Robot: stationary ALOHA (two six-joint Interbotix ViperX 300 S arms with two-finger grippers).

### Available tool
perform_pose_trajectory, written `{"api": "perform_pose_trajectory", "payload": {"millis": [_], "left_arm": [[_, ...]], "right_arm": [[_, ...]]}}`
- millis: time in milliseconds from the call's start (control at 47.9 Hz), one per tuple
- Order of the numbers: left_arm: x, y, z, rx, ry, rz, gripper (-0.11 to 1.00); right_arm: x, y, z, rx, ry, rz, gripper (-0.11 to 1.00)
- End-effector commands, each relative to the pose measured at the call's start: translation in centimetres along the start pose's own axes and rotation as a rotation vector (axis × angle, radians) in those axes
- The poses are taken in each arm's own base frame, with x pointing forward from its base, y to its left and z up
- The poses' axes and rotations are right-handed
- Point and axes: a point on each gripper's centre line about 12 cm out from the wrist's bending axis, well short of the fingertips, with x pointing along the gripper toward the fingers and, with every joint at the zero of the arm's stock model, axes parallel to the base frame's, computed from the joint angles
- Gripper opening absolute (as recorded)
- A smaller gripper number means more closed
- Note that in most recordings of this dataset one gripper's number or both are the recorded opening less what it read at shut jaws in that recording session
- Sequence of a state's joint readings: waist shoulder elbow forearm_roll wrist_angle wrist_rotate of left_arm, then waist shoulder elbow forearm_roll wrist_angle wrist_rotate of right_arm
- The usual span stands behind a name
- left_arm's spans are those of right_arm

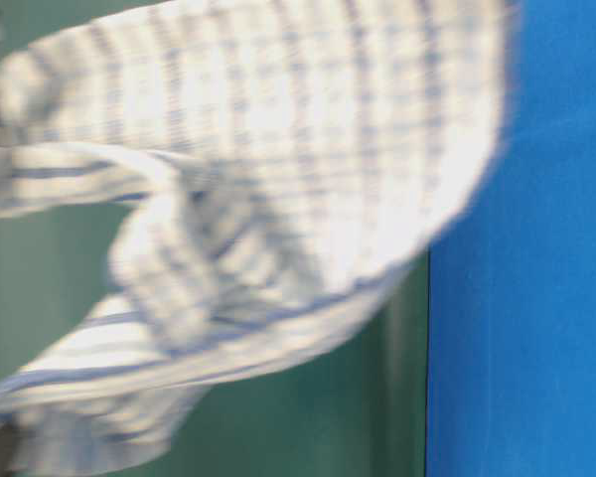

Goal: Lift the towel with both arms.

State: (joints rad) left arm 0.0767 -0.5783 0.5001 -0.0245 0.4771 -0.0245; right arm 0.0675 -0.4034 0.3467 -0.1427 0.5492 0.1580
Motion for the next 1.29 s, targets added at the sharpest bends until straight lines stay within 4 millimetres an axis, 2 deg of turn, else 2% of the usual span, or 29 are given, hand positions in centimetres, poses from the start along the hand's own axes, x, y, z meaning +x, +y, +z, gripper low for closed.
{"api": "perform_pose_trajectory", "payload": {"millis": [0, 104, 188, 668, 710, 773, 814, 898, 961, 1002, 1044, 1128, 1274], "left_arm": [[-2.3, -0.1, 2.9, 0.009, -0.088, 0.000, 0.03], [-3.3, -0.1, 3.9, 0.020, -0.114, 0.000, 0.03], [-3.2, -0.1, 3.9, 0.031, -0.104, 0.001, 0.03], [-2.9, -0.4, 3.6, 0.032, -0.095, -0.010, 0.04], [-2.9, -0.5, 3.7, 0.024, -0.102, -0.012, 0.09], [-3.1, -0.5, 3.8, 0.026, -0.116, -0.012, 0.25], [-3.3, -0.5, 3.9, 0.025, -0.127, -0.014, 0.39], [-3.5, -0.5, 3.8, 0.025, -0.133, -0.014, 0.64], [-3.7, -0.5, 3.8, 0.025, -0.138, -0.014, 0.81], [-3.8, -0.5, 3.8, 0.025, -0.141, -0.014, 0.89], [-3.8, -0.5, 3.7, 0.022, -0.139, -0.016, 0.92], [-3.8, -0.5, 3.7, 0.022, -0.139, -0.015, 0.92], [-3.7, -0.5, 3.5, 0.022, -0.137, -0.016, 0.92]], "right_arm": [[-2.1, -0.3, 2.6, -0.007, -0.061, -0.014, 0.05], [-3.1, -0.5, 3.8, -0.015, -0.078, -0.026, 0.05], [-3.4, -0.5, 4.2, -0.017, -0.084, -0.028, 0.05], [-3.0, -0.5, 3.8, -0.040, -0.061, -0.031, 0.05], [-3.0, -0.5, 3.8, -0.040, -0.063, -0.031, 0.06], [-3.0, -0.6, 3.8, -0.037, -0.063, -0.032, 0.08], [-3.0, -0.6, 3.8, -0.034, -0.064, -0.032, 0.17], [-3.0, -0.5, 3.8, -0.035, -0.064, -0.032, 0.44], [-3.0, -0.6, 3.8, -0.037, -0.064, -0.037, 0.60], [-3.0, -0.7, 3.8, -0.038, -0.066, -0.042, 0.67], [-3.0, -0.7, 3.8, -0.039, -0.065, -0.043, 0.69], [-3.0, -0.7, 3.8, -0.039, -0.065, -0.046, 0.65], [-2.9, -0.7, 3.7, -0.039, -0.062, -0.045, 0.67]]}}
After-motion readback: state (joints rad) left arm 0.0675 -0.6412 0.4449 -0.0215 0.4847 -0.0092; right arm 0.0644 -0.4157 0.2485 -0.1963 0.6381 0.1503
